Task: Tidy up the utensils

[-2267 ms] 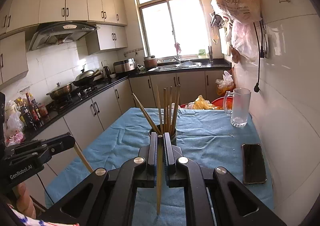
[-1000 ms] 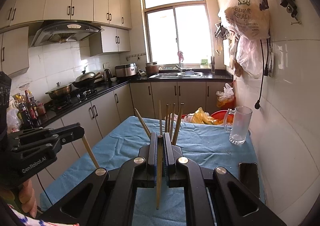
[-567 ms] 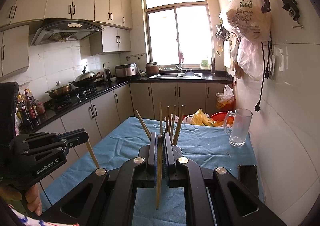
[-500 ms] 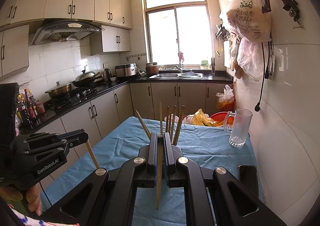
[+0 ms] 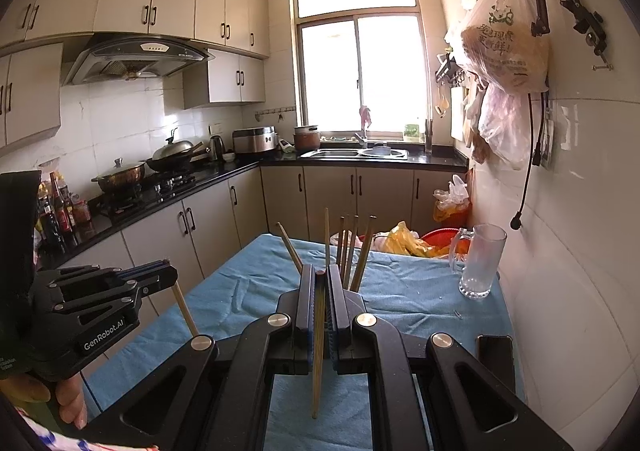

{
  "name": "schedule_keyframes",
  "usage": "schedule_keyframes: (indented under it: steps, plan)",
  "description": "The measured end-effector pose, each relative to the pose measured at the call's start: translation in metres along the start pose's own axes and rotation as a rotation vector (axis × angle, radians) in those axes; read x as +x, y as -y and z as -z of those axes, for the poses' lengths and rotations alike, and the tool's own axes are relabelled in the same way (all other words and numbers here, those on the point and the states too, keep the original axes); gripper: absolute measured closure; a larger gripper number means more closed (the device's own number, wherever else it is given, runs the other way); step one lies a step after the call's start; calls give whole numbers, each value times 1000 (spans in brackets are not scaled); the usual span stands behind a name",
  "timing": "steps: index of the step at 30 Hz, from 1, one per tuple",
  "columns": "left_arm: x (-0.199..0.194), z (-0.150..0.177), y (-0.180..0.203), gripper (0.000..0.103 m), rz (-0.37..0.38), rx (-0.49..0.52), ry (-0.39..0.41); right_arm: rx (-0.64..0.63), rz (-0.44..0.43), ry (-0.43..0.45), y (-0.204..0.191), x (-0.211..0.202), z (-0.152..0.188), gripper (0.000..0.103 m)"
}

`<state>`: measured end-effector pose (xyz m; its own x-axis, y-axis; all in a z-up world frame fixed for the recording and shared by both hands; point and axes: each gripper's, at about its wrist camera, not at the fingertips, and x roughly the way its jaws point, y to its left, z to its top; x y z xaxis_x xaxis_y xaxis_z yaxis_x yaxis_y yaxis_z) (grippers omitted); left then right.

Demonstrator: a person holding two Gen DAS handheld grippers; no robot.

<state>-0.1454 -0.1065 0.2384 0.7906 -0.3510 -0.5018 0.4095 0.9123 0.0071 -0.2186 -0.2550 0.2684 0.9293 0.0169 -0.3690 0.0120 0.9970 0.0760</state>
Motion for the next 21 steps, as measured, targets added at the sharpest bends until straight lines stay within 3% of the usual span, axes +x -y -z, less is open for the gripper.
schedule_keyframes:
  steps: [21]
  plan:
    - [-15,-5,0,96,3,-2,25,-6,-3,17,-8,-5,-14,97]
